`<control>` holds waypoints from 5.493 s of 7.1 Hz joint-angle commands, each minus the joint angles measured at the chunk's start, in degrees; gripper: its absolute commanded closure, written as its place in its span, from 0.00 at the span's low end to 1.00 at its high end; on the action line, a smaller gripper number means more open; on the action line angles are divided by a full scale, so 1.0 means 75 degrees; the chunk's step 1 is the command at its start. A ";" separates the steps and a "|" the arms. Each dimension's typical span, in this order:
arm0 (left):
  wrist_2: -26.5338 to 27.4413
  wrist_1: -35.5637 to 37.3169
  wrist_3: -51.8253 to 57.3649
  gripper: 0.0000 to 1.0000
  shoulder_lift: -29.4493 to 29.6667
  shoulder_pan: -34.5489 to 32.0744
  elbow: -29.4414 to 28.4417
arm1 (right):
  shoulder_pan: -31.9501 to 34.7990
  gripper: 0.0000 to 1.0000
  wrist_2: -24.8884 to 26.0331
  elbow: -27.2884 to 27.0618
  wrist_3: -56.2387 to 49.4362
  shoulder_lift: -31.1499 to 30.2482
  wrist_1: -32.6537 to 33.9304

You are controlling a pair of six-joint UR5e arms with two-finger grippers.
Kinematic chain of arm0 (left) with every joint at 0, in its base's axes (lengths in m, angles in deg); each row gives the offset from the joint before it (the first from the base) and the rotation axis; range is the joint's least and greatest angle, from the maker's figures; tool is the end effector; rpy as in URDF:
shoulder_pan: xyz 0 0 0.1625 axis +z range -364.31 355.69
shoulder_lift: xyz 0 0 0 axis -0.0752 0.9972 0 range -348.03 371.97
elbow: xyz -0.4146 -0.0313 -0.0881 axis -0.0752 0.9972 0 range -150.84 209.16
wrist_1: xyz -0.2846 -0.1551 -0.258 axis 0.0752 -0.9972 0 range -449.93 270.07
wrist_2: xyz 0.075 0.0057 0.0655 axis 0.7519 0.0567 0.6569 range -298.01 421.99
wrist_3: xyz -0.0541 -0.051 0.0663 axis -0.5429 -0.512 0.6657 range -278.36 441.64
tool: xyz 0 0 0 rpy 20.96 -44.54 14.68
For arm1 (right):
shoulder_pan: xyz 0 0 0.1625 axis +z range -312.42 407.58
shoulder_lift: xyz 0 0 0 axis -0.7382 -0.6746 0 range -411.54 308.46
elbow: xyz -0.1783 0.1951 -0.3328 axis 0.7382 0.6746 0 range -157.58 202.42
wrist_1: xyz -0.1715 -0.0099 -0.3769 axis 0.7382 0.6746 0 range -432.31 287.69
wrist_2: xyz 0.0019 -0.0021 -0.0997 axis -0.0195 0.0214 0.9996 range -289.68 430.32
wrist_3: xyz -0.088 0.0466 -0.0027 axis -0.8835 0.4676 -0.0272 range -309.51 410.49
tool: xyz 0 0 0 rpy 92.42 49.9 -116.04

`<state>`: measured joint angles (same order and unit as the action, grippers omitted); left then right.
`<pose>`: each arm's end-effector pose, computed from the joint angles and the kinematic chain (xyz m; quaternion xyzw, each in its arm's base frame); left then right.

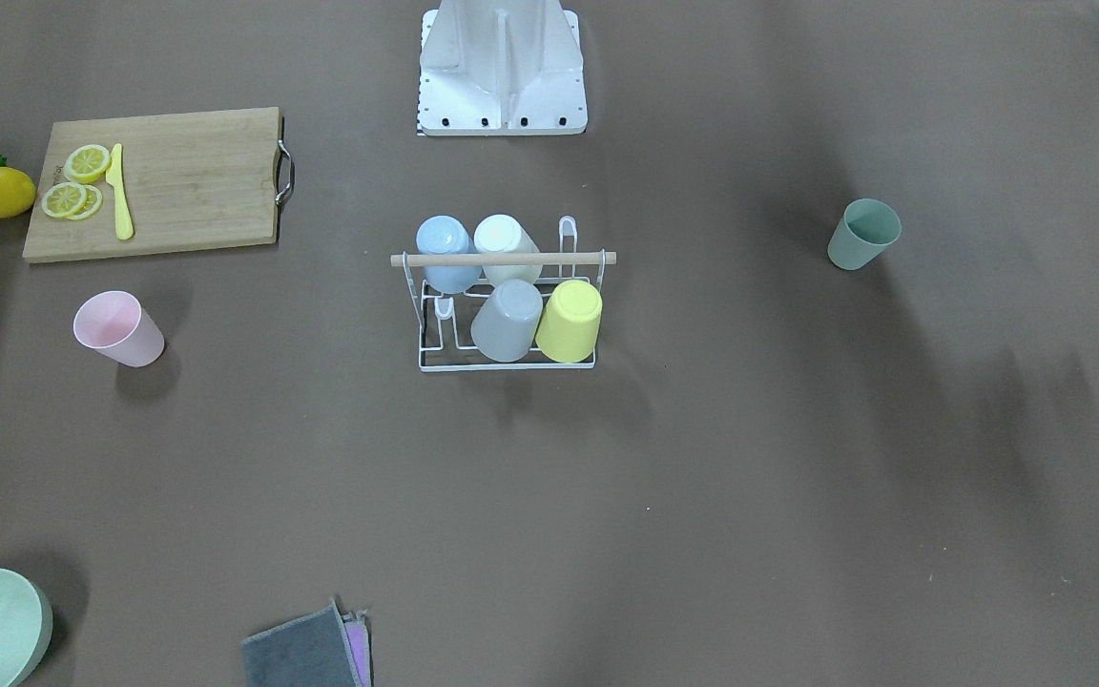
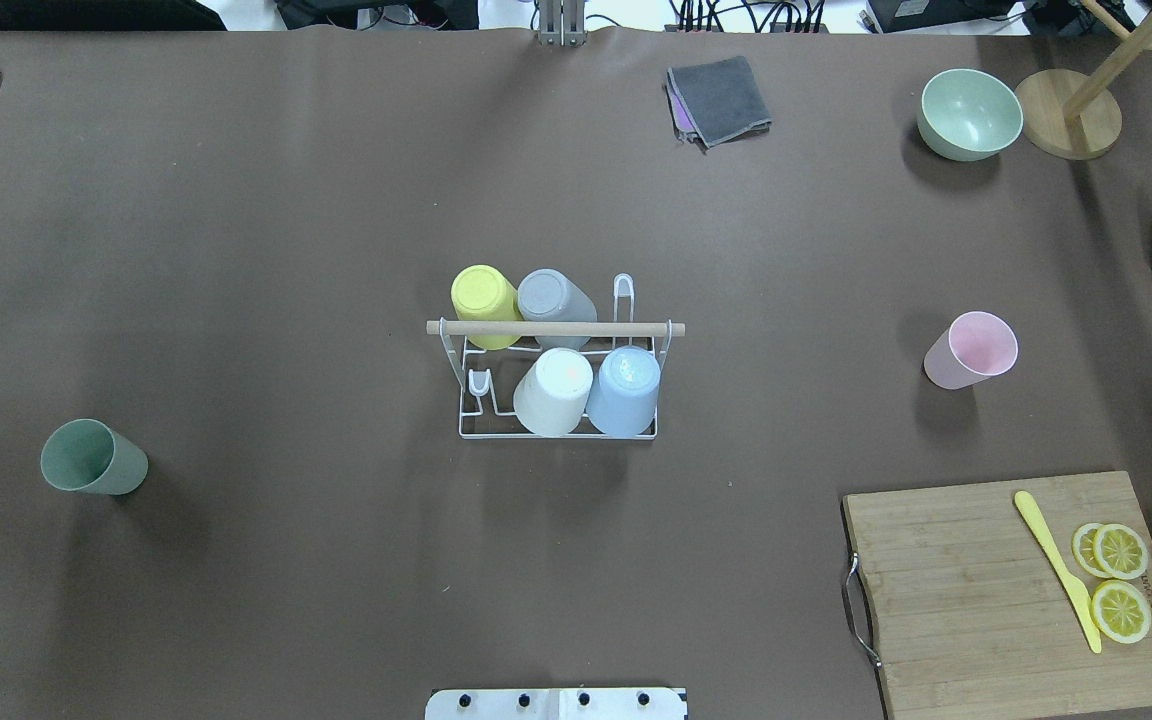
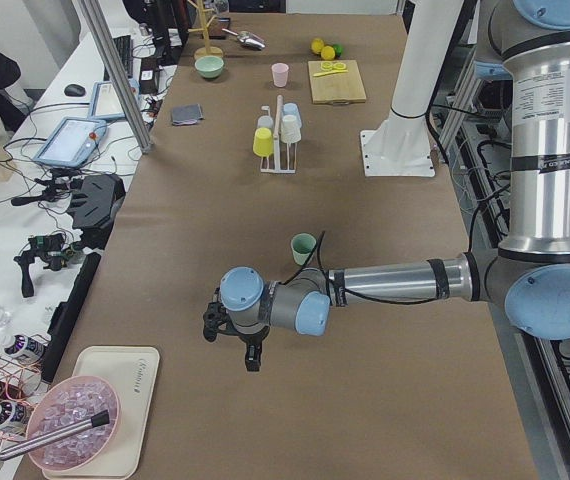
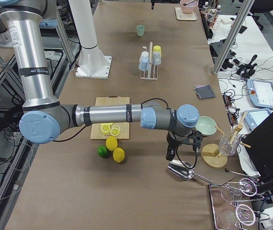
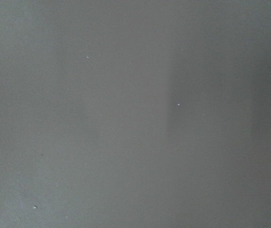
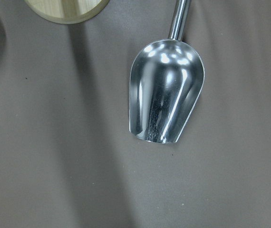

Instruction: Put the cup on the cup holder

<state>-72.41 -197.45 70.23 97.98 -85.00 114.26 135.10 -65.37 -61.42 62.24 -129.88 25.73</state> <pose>0.0129 -0.4714 0.7025 0.0008 0.3831 0.0115 0.9237 0.0372 -0.5750 0.6151 -0.0683 -0.3826 0.0831 0.9176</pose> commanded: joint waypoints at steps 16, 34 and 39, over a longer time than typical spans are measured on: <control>0.1244 0.5132 -0.0955 0.03 0.6257 -0.0094 -0.1842 | -0.3489 0.01 -0.0868 0.3304 -0.1333 0.3624 0.3077; -0.0783 0.9612 0.2448 0.03 0.5243 0.3033 -0.2054 | -0.4100 0.01 -0.1430 0.4206 -0.2586 0.3870 0.4951; -0.0854 0.9636 0.2436 0.02 0.4927 0.3725 -0.2042 | -0.4147 0.17 -0.1442 0.4206 -0.2714 0.3835 0.5209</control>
<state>-78.68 -125.19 88.50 135.96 -58.65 98.87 104.04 -76.12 -29.87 42.44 -101.15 63.92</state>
